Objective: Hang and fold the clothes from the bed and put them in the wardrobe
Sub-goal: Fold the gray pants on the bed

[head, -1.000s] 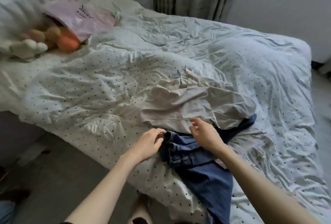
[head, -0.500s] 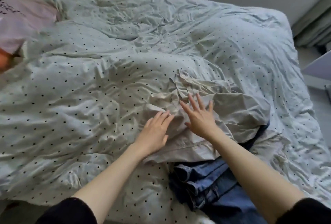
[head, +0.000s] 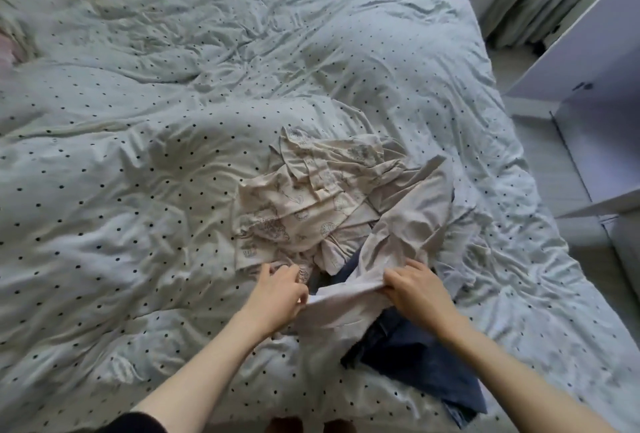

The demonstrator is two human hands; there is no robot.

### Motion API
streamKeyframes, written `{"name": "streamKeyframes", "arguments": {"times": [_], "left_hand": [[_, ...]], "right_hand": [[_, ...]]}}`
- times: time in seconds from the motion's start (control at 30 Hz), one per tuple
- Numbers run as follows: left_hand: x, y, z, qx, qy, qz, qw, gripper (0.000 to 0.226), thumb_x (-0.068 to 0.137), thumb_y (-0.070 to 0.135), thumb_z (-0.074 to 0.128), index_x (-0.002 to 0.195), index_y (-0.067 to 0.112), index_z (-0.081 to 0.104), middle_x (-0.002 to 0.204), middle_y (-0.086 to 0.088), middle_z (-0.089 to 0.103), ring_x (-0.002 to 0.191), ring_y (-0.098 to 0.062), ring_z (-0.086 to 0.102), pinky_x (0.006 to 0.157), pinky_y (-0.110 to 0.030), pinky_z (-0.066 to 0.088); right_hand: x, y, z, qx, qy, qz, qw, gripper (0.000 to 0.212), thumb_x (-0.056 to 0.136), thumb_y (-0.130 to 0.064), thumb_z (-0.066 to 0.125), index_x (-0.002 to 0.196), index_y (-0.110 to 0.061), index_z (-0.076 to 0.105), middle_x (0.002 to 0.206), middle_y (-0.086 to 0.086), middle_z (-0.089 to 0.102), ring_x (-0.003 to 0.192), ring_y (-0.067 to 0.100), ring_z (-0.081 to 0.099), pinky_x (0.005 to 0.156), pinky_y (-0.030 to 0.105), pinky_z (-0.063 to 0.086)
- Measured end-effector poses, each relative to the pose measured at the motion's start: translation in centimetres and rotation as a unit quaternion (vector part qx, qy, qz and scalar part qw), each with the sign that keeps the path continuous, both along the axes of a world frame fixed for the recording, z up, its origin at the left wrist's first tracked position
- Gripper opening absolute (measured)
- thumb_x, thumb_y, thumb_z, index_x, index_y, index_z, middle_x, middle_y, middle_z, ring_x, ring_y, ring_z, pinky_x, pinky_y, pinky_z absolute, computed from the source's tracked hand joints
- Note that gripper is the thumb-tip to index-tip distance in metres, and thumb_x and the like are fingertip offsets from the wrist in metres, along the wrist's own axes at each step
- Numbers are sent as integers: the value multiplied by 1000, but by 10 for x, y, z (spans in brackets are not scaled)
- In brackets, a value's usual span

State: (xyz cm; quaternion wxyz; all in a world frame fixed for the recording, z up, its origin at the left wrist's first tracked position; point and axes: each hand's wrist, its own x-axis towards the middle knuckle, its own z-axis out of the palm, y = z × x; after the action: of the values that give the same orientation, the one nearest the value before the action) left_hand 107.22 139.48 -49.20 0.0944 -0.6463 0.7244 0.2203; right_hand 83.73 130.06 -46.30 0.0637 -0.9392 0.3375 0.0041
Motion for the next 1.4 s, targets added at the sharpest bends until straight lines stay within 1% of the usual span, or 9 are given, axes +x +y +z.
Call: {"name": "streamKeyframes", "arguments": {"times": [0.3, 0.47, 0.67, 0.77, 0.87, 0.93, 1.0, 1.2, 1.4], "left_hand": [[-64, -9, 18, 103, 190, 32, 976, 88, 77, 54, 65, 147, 24, 22, 150, 4, 33, 135, -17, 34, 106, -36, 33], [-101, 6, 20, 73, 147, -50, 985, 4, 83, 12, 48, 80, 14, 49, 102, -11, 58, 97, -32, 53, 74, -38, 38], [-85, 16, 20, 169, 164, -14, 972, 24, 73, -3, 43, 57, 13, 37, 96, -14, 53, 84, -31, 49, 64, -33, 31], [-74, 11, 23, 231, 160, 20, 959, 24, 77, 1, 43, 58, 14, 37, 90, -18, 54, 78, -28, 45, 68, -30, 37], [-70, 1, 32, 262, 298, 141, 907, 17, 90, 18, 54, 98, 25, 67, 97, 7, 65, 87, -6, 60, 79, -17, 45], [-75, -12, 32, 202, 369, 237, 876, 32, 93, 26, 55, 125, 25, 57, 119, 7, 60, 101, -4, 58, 86, -13, 45], [-82, -28, 28, 104, 379, 306, 867, 42, 94, 29, 53, 135, 21, 47, 131, -3, 53, 107, -9, 54, 83, -11, 43], [-129, -89, 18, 183, 483, 432, 739, 104, 77, 56, 65, 151, 24, -2, 155, -6, 20, 139, -20, 28, 106, -34, 27], [-169, -96, 4, 66, 341, 403, 847, 52, 78, 0, 52, 128, 13, 45, 120, -9, 57, 116, -30, 51, 93, -34, 42]], "right_hand": [[-35, 20, 17, 198, 5, -144, 970, 19, 93, -31, 52, 90, -13, 58, 95, 6, 68, 92, 28, 61, 71, 36, 41], [-54, 21, 9, 249, -37, -185, 950, 28, 92, -26, 53, 117, -16, 61, 120, 2, 60, 115, 19, 53, 96, 30, 40], [-54, -38, -3, 76, 18, -321, 944, 75, 89, -51, 52, 148, -17, 22, 157, 5, 14, 146, 21, 6, 114, 48, -4], [-41, -76, -14, 249, -132, -470, 837, 102, 83, -51, 64, 151, -7, 0, 159, 11, 0, 146, 24, 1, 115, 39, -1], [-32, -89, -24, 331, -276, -602, 672, 73, 85, -22, 66, 143, 3, 28, 146, 19, 37, 136, 29, 35, 112, 37, 29], [-29, -80, -25, 285, -267, -602, 697, 28, 84, -5, 53, 110, -1, 64, 110, 17, 66, 109, 30, 56, 90, 31, 44], [-27, -53, -19, 276, -257, -535, 756, 25, 77, 4, 48, 65, -10, 65, 65, 7, 62, 79, 27, 55, 64, 31, 38], [-53, 32, -11, 390, -163, -301, 855, 22, 85, -4, 58, 99, -9, 75, 104, 4, 71, 99, 16, 63, 82, 21, 43], [-91, 16, 0, 431, -123, -284, 848, 21, 89, -14, 57, 101, -14, 74, 99, 1, 73, 90, 9, 63, 82, 23, 48]]}}
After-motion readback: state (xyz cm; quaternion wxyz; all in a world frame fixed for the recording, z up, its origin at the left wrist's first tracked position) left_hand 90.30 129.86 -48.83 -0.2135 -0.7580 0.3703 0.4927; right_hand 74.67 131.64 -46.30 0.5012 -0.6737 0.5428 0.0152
